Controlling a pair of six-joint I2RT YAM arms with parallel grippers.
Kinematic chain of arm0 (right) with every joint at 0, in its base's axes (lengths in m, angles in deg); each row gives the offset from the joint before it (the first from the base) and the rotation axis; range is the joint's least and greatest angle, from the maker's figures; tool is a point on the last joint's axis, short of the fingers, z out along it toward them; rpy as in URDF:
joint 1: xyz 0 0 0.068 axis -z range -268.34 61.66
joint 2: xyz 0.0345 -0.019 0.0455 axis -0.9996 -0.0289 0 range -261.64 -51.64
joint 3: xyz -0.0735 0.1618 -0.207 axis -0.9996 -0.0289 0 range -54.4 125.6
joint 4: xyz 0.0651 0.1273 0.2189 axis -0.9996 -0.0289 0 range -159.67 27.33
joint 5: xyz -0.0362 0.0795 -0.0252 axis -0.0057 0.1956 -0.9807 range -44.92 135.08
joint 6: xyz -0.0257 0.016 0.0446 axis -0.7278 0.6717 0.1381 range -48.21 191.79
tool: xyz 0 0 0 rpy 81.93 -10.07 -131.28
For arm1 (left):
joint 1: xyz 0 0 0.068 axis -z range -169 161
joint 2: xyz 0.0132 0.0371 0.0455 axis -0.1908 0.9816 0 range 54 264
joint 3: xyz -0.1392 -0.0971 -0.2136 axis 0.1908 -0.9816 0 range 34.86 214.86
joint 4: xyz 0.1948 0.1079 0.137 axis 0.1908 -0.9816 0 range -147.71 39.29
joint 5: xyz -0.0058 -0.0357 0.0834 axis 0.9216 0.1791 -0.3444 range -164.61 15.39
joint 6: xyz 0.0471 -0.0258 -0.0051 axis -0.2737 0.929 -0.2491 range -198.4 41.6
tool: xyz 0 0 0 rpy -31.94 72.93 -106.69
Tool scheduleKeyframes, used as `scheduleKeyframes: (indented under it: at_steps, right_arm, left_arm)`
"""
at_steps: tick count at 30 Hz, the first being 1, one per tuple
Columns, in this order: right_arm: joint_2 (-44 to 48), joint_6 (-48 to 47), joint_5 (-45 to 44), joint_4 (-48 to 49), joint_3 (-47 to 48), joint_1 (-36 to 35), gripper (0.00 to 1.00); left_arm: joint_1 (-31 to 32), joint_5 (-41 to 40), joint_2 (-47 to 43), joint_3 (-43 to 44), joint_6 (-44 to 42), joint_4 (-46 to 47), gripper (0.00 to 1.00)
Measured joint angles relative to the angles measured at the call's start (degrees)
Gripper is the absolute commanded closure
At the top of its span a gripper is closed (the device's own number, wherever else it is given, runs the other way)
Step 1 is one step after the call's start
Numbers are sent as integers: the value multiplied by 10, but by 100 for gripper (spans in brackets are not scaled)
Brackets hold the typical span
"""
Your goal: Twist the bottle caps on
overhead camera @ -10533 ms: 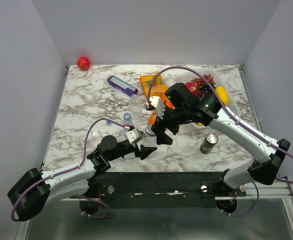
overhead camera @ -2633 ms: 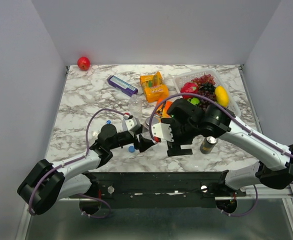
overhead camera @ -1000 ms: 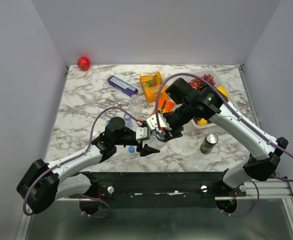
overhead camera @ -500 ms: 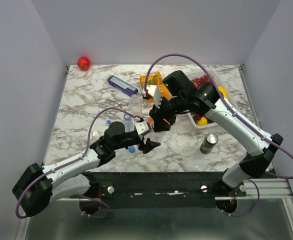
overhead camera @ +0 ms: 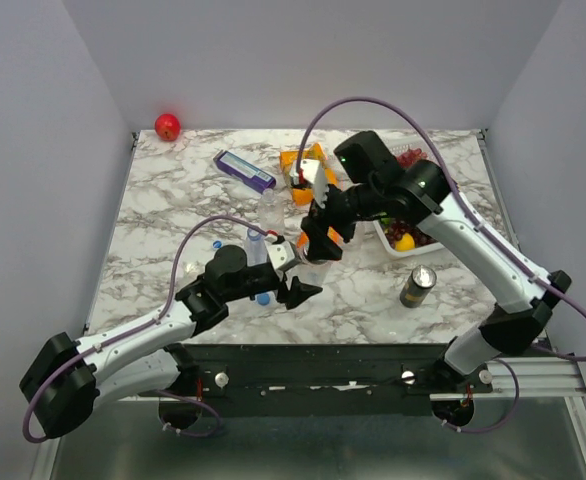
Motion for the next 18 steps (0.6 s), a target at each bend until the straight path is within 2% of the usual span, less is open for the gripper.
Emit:
scheduleKeyframes:
  at_steps: [5,9,14,18]
  right_arm:
    - [118,-190,66,26,-118,6,5]
    - [132,-282,112,30,-125,5,6]
    - [85,-318,147,46,-114,5,8]
    - [78,-314,159,62,-124,5,20]
  left_arm:
    - [-44,82,3,9,-31,-21,100]
    - [-64,126,14,37,-67,-47,100]
    - [-65,157,14,51,-94,-63,100]
    - [-65,162,14,51,-104,-75,100]
